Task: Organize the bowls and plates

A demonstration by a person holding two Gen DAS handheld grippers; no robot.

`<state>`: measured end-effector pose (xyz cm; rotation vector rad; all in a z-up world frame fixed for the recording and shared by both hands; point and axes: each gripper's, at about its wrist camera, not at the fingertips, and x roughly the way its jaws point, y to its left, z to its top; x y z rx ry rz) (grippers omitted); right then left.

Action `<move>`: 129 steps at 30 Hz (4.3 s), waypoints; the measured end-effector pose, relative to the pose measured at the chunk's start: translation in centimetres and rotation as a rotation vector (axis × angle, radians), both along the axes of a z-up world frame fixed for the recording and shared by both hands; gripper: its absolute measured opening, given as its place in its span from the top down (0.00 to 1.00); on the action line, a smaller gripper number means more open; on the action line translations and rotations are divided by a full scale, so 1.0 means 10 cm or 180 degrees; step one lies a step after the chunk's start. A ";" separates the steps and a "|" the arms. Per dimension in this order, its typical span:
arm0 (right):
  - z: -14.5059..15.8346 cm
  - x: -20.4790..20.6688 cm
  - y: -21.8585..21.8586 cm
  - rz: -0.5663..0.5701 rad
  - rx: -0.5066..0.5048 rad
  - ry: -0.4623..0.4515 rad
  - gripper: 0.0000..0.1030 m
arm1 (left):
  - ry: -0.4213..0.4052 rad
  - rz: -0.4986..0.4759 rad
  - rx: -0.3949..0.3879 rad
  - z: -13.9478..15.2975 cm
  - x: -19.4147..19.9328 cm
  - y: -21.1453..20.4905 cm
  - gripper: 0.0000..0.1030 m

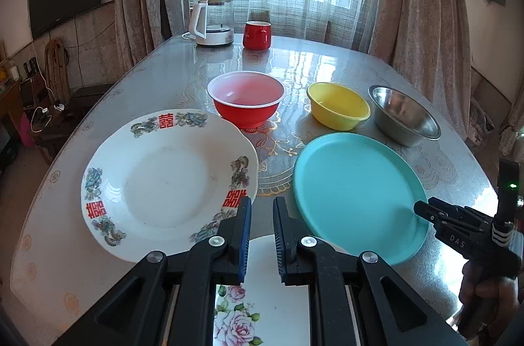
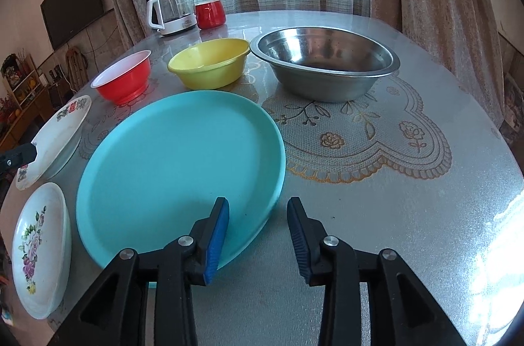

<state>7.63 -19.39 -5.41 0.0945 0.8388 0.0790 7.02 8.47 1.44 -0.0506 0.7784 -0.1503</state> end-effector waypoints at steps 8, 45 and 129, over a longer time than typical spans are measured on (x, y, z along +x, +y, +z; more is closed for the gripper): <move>0.29 -0.23 -0.14 0.0003 0.0301 -0.0260 0.63 | -0.0002 0.0234 -0.0319 -0.07 -0.46 0.57 0.85; 0.11 -0.52 0.95 0.1722 0.0820 0.0234 0.76 | 0.0136 -0.0069 -0.0524 -0.40 -0.73 0.45 0.83; 0.28 0.08 -0.11 0.0071 0.0395 -0.0083 0.62 | 0.0025 -0.0111 0.0013 -0.17 0.13 -0.47 0.60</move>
